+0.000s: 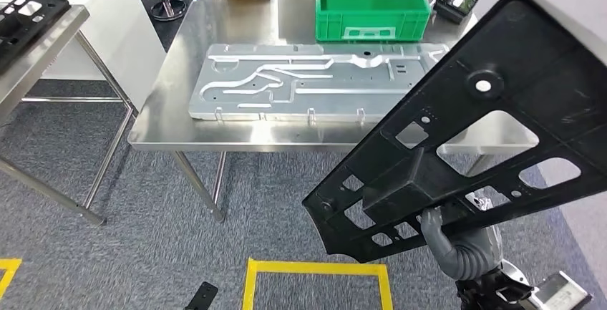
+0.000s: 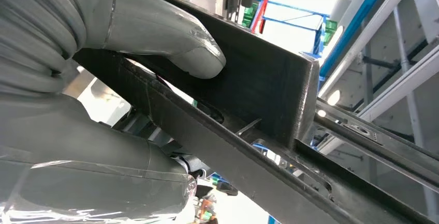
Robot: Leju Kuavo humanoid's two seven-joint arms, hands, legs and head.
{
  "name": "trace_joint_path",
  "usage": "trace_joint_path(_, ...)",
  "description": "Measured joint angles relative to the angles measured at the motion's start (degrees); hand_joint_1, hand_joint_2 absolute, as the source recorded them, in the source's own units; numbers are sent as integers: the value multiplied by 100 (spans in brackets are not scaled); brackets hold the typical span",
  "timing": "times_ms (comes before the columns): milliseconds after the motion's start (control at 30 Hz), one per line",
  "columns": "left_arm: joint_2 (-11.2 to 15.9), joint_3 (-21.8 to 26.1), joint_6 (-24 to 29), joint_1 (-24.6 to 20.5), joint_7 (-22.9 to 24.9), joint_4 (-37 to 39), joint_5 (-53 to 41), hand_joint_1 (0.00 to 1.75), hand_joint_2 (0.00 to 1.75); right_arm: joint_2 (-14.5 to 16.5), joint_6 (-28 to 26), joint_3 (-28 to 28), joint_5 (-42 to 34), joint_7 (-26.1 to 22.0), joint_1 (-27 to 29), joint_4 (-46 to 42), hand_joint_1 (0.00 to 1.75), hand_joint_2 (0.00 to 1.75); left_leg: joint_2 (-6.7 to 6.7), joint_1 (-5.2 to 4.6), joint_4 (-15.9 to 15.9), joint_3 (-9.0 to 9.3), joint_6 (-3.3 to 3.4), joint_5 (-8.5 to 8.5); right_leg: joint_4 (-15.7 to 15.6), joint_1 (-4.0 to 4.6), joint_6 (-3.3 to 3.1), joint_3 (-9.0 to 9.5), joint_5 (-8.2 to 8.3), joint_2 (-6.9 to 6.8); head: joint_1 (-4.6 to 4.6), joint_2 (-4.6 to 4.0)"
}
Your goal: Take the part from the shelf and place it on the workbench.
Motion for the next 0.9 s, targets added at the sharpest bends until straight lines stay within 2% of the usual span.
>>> trace_joint_path(33, 11, 1, 1, 4, -1, 0, -4, 0, 175, 3, -3, 1, 1, 4, 7, -3, 175, 175, -6, -31, -130, 27, 48, 30, 8, -7, 28, 18, -2, 6, -3, 0)
trace_joint_path(67, 14, 1, 2, 8, -2, 0, -9, 0, 175, 3, -5, 1, 2, 5, 20, -8, 175, 175, -13, -41, -183, 59, 64, -2, 18, -4, 66, 36, 18, 13, -5, 0)
trace_joint_path(133, 8, 2, 5, 15, -7, 0, -20, 0, 175, 3, -13, 2, 2, -3, 47, -25, 175, 175, -10, -6, -326, 213, 80, 71, 98, -1, 126, 67, 16, 5, -5, 0)
trace_joint_path(167, 7, 4, 7, 12, -10, 0, -27, 0, 175, 3, -19, 2, 3, -17, 56, -36, 175, 175, -7, 13, -365, 298, 84, 80, 209, 0, 154, 30, -47, 0, 1, 0)
trace_joint_path(200, 4, 5, 9, 5, -13, 0, -36, 0, 175, 3, -25, 3, 4, -33, 63, -45, 175, 175, -5, 30, -394, 366, 86, 79, 418, -5, 176, -72, -170, -5, 5, 0)
trace_joint_path(267, -2, 7, 4, -6, -23, 0, -56, 0, 175, 3, -41, 3, 5, -69, 101, -54, 175, 175, -7, 33, -398, 429, 90, 23, 1068, -26, 217, -489, -467, -12, 10, 0)
trace_joint_path(300, -5, 7, -2, -3, -28, 0, -65, 0, 175, 3, -49, 3, 8, -81, 132, -54, 175, 175, -10, 35, -395, 457, 83, -15, 1336, -38, 234, -707, -550, -15, 9, 0)
trace_joint_path(333, -8, 7, -9, 6, -33, 0, -73, 0, 175, 3, -55, 3, 13, -91, 164, -55, 175, 175, -13, 39, -389, 494, 73, -56, 1451, -50, 248, -859, -532, -17, 9, 0)
trace_joint_path(367, -8, 8, -14, 17, -34, 0, -79, 0, 175, 3, -57, 3, 19, -98, 191, -57, 175, 175, -15, 44, -381, 542, 60, -102, 1358, -61, 258, -902, -387, -20, 9, 0)
trace_joint_path(433, -10, 8, -22, 28, -36, 0, -96, 0, 175, 2, -62, 3, 34, -102, 231, -71, 175, 175, -16, 59, -359, 654, 18, -214, 700, -80, 268, -729, 141, -25, 10, 0)
trace_joint_path(500, -10, 8, -29, 15, -36, 0, -109, 0, 175, 2, -68, 3, 48, -104, 262, -89, 175, 175, -21, 61, -330, 710, -49, -315, 135, -60, 230, -565, 417, -32, 10, 0)
trace_joint_path(567, -11, 8, -36, 5, -34, 0, -115, 0, 175, 2, -76, 3, 58, -108, 293, -117, 175, 175, -23, 58, -310, 729, -122, -358, 11, -27, 141, -551, 406, -26, 9, 0)
trace_joint_path(633, -10, 8, -39, 3, -33, 0, -116, 0, 175, 2, -79, 2, 66, -109, 317, -152, 175, 175, -19, 65, -211, 728, -182, -379, -10, -38, 55, -485, 411, -12, 8, 0)
trace_joint_path(700, -8, 7, -39, -14, -32, 0, -117, 0, 175, 3, -78, 1, 73, -109, 318, -174, 175, 175, -13, 84, 251, 495, -241, -464, -41, -55, -10, -371, 359, -18, 6, 0)
trace_joint_path(800, -8, 6, -39, -12, -28, 0, -123, 0, 175, 3, -72, 1, 81, -108, 314, -180, 175, 175, -8, 134, 1295, -200, -313, -844, -53, -54, -45, -236, 240, -26, 4, 0)
trace_joint_path(833, -8, 7, -39, -2, -26, 0, -127, 0, 175, 3, -70, 1, 81, -105, 313, -180, 175, 175, -8, 143, 1429, -354, -318, -896, -52, -53, -44, -182, 194, -20, 5, 0)
trace_joint_path(867, -8, 7, -38, 5, -23, 0, -132, 0, 175, 3, -70, 1, 81, -102, 311, -179, 175, 175, -8, 147, 1365, -413, -315, -824, -53, -52, -40, -119, 147, -15, 5, 0)
trace_joint_path(900, -8, 8, -38, 8, -23, 0, -139, 0, 175, 3, -69, 1, 81, -95, 308, -179, 175, 175, -8, 146, 1103, -374, -298, -617, -54, -51, -31, -45, 96, -11, 5, 0)
